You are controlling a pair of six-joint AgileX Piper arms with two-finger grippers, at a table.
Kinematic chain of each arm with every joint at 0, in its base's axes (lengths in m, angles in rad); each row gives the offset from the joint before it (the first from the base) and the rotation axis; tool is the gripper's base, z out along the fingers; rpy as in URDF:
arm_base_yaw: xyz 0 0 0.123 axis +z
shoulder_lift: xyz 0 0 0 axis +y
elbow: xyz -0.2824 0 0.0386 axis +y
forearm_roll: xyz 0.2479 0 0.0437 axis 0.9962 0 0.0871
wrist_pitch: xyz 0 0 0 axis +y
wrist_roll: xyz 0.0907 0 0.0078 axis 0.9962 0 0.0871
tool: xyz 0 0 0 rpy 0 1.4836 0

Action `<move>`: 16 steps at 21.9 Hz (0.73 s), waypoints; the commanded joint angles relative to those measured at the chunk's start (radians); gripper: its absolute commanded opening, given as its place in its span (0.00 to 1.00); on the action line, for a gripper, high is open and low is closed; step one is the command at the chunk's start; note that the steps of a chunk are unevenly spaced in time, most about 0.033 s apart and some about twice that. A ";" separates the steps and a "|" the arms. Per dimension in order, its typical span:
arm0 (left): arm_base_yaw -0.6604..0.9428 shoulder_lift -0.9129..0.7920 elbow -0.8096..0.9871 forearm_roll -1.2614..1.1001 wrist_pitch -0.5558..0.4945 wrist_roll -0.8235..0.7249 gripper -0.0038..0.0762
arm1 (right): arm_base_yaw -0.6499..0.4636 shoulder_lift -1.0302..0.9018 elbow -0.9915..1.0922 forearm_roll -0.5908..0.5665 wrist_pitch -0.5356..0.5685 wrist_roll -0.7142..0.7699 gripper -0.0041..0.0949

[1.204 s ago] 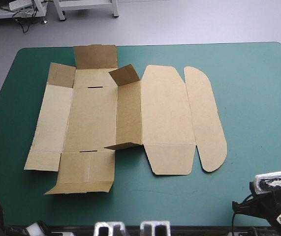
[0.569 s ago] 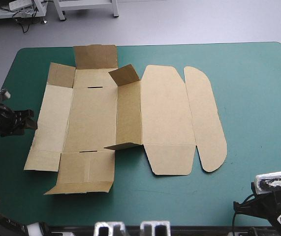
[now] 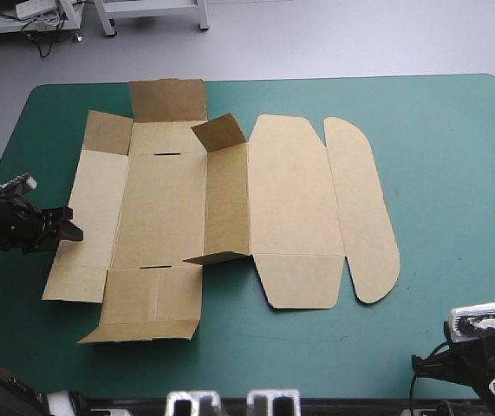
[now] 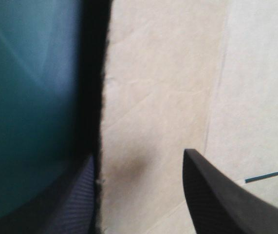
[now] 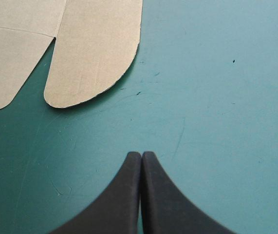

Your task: Fold the box

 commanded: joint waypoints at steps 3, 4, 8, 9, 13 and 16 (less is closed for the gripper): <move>-0.008 -0.017 -0.019 -0.088 0.043 0.029 0.53 | 0.001 0.013 -0.030 0.002 -0.051 -0.004 0.02; -0.012 -0.008 -0.019 -0.088 0.051 0.027 0.53 | 0.001 0.013 -0.030 0.002 -0.051 -0.004 0.02; -0.086 0.027 -0.019 -0.109 0.072 0.032 0.53 | 0.001 0.013 -0.030 0.002 -0.051 -0.004 0.02; -0.116 0.028 -0.019 -0.107 0.058 0.037 0.53 | 0.001 0.013 -0.030 0.002 -0.049 -0.004 0.02; -0.164 0.028 -0.019 -0.105 0.001 0.037 0.48 | 0.001 0.013 -0.030 0.002 -0.032 -0.004 0.02; -0.164 0.028 -0.019 -0.102 -0.006 0.030 0.31 | 0.001 0.013 -0.030 0.000 -0.022 -0.004 0.02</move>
